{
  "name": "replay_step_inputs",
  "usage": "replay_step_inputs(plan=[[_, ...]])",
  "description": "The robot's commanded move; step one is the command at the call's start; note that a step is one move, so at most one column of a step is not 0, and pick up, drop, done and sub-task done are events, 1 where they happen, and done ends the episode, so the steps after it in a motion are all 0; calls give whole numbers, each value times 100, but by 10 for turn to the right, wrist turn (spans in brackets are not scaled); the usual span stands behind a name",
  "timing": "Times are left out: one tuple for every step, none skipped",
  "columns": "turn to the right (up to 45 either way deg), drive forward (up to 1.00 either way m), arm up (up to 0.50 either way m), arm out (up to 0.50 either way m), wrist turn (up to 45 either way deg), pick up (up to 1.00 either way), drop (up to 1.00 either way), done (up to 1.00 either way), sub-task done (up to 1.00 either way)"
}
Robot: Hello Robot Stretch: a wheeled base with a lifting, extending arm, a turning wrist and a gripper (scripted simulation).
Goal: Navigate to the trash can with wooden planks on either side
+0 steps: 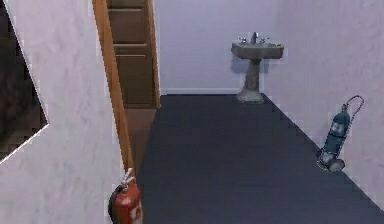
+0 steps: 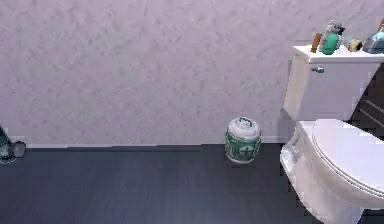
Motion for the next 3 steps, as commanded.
replay_step_inputs(plan=[[30,0,0,0,0,0,0,0,0],[0,100,0,0,0,0,0,0,0],[0,20,0,0,0,0,0,0,0]])
